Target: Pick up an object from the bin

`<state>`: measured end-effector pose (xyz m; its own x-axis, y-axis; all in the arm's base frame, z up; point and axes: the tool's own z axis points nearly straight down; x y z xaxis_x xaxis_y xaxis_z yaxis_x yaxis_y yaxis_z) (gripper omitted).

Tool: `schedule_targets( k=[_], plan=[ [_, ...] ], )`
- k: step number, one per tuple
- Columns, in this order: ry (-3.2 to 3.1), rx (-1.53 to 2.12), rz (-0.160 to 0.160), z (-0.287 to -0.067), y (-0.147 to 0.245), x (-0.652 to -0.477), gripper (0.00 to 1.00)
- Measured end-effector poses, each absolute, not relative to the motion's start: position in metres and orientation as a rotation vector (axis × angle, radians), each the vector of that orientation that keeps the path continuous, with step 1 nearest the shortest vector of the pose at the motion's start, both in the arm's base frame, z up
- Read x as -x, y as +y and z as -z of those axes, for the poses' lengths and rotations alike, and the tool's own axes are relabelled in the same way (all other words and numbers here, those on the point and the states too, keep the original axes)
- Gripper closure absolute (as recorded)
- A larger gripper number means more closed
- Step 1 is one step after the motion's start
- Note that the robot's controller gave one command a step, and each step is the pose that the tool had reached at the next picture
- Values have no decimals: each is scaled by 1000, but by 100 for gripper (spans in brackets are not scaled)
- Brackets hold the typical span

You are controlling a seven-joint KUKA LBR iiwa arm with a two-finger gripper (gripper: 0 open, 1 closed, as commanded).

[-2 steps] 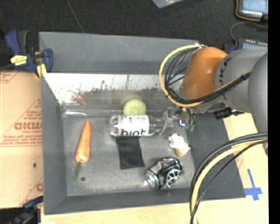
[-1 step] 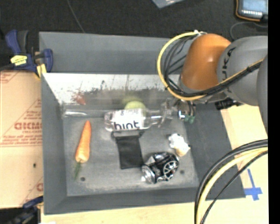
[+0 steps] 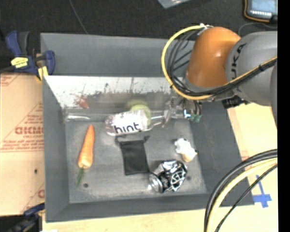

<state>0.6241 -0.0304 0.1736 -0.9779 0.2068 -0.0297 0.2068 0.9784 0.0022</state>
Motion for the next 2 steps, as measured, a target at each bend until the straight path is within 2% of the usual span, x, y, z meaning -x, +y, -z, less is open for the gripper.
schedule_targets(
  k=[1, 2],
  plan=[
    [3101, -323, 6, -192, -50, -635, 100],
    [3100, -315, 6, -247, -49, -638, 100]
  ],
)
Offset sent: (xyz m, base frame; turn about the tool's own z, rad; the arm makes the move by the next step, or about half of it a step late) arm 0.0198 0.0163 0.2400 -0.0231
